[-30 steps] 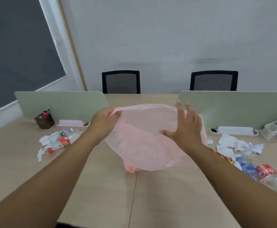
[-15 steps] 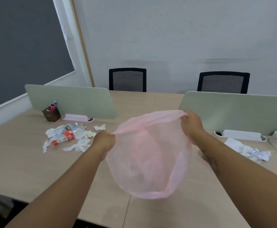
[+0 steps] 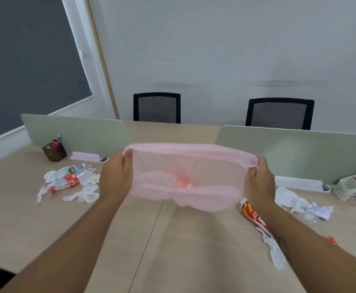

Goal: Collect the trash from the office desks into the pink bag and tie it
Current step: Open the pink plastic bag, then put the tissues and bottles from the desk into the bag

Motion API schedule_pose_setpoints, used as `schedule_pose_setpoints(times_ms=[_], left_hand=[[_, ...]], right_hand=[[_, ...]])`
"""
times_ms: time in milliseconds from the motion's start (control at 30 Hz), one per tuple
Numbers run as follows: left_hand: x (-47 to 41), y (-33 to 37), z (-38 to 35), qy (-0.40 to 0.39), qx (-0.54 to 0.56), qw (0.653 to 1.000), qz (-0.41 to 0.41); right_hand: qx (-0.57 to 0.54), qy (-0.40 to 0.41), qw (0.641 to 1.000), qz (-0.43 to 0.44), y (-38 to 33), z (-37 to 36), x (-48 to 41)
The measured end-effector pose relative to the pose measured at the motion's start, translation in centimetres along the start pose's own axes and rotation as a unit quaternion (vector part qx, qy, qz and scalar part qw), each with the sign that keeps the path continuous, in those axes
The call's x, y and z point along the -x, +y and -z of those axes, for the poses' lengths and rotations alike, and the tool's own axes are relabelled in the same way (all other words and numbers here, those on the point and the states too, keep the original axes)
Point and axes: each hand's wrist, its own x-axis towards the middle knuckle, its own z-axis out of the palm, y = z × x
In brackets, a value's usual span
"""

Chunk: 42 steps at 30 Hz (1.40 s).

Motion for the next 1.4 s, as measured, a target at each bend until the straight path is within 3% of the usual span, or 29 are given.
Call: schedule_pose_setpoints(times_ms=[167, 300, 500, 633, 833, 900, 1067, 1233, 1400], left_hand=[[2.5, -1.7, -2.7, -0.068, -0.031, 0.997, -0.004], [3.3, -1.7, -5.0, -0.123, -0.026, 0.992, -0.026], [2.6, -1.1, -7.5, -0.168, -0.022, 0.983, -0.064], [1.3, -1.2, -9.2, -0.198, 0.007, 0.979, -0.057], [1.4, -0.7, -12.3, -0.231, 0.048, 0.968, -0.088], [2.1, -0.3, -13.2, -0.249, 0.042, 0.963, -0.097], [3.5, 0.7, -15.1, -0.273, 0.026, 0.955, -0.113], [4.2, 1.6, -15.2, -0.274, -0.01, 0.953, -0.125], [3.8, 2.0, -15.9, -0.262, -0.056, 0.955, -0.125]], right_hand=[[0.037, -0.118, 0.989, -0.086, 5.8, -0.8, 1.2], [-0.008, -0.187, 0.973, -0.132, 7.3, -1.4, 2.8], [0.059, -0.169, 0.975, -0.132, 7.4, -2.1, 4.4], [0.033, -0.103, 0.972, -0.21, 7.5, -3.0, 6.1], [-0.03, -0.069, 0.963, -0.26, 9.9, -1.4, 8.8], [0.024, -0.061, 0.961, -0.27, 11.7, -0.2, 9.3], [0.22, -0.124, 0.933, -0.257, 16.6, 2.2, 9.3], [0.297, -0.19, 0.915, -0.198, 19.8, 1.5, 7.1], [0.369, -0.187, 0.906, -0.089, 21.8, -1.3, 2.7]])
